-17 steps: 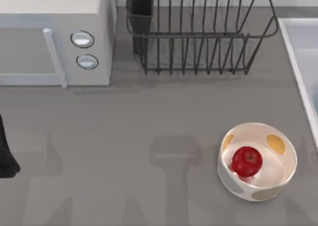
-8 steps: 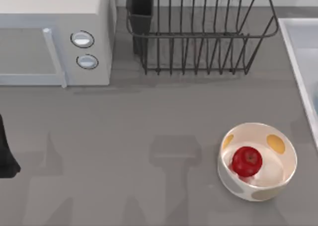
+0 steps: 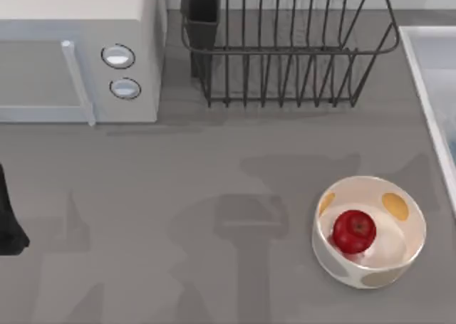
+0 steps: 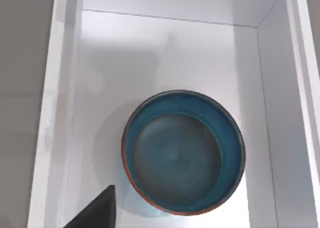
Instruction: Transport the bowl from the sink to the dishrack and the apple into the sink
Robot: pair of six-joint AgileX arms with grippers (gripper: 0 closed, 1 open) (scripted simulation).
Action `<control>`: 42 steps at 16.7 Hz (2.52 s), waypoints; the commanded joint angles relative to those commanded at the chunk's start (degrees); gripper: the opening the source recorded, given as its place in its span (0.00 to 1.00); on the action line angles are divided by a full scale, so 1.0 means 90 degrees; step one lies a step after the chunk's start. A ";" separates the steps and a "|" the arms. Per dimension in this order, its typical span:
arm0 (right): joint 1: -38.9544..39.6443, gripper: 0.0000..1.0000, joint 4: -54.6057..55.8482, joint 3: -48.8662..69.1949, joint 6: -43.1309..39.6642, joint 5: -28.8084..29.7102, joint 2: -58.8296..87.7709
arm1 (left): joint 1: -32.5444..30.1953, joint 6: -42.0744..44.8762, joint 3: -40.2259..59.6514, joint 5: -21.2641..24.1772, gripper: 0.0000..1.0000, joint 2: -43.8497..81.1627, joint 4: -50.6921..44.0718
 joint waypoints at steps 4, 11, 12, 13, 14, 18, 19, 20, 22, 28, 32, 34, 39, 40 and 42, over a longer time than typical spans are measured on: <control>-0.0371 1.00 -0.1278 0.2149 -0.0326 -0.0035 0.2484 | 0.0000 0.0000 0.0000 0.0000 1.00 0.0000 0.0000; -0.0919 1.00 -0.3137 0.5159 -0.0670 -0.0147 0.5555 | 0.0000 0.0000 0.0000 0.0000 1.00 0.0000 0.0000; -0.0983 1.00 -0.3344 0.5494 -0.0697 -0.0166 0.5867 | 0.0000 0.0000 0.0000 0.0000 1.00 0.0000 0.0000; -0.1041 1.00 -0.3528 0.5791 -0.0718 -0.0185 0.6127 | 0.0000 0.0000 0.0000 0.0000 1.00 0.0000 0.0000; -0.1092 1.00 -0.3689 0.6050 -0.0734 -0.0202 0.6338 | 0.0000 0.0000 0.0000 0.0000 1.00 0.0000 0.0000; -0.1228 1.00 -0.4112 0.6757 -0.0767 -0.0253 0.6844 | 0.0000 0.0000 0.0000 0.0000 1.00 0.0000 0.0000; -0.1244 1.00 -0.4159 0.6838 -0.0770 -0.0260 0.6904 | 0.0000 0.0000 0.0000 0.0000 1.00 0.0000 0.0000; -0.1252 1.00 -0.4185 0.6883 -0.0771 -0.0263 0.6940 | 0.0000 0.0000 0.0000 0.0000 1.00 0.0000 0.0000; -0.1252 1.00 -0.4185 0.6883 -0.0771 -0.0263 0.6940 | 0.0000 0.0000 0.0000 0.0000 1.00 0.0000 0.0000; -0.1226 1.00 -0.3921 0.6729 -0.0748 -0.0259 0.7073 | 0.0000 0.0000 0.0000 0.0000 1.00 0.0000 0.0000; -0.1213 1.00 -0.2918 0.6285 -0.0728 -0.0251 0.7561 | 0.0000 0.0000 0.0000 0.0000 1.00 0.0000 0.0000; -0.1207 1.00 -0.2560 0.6104 -0.0721 -0.0247 0.7765 | 0.0000 0.0000 0.0000 0.0000 1.00 0.0000 0.0000; -0.1205 1.00 -0.2469 0.6051 -0.0719 -0.0246 0.7822 | 0.0000 0.0000 0.0000 0.0000 1.00 0.0000 0.0000; -0.1205 0.92 -0.2469 0.6051 -0.0719 -0.0246 0.7822 | 0.0000 0.0000 0.0000 0.0000 1.00 0.0000 0.0000; -0.1205 0.77 -0.2469 0.6051 -0.0719 -0.0246 0.7822 | 0.0000 0.0000 0.0000 0.0000 1.00 0.0000 0.0000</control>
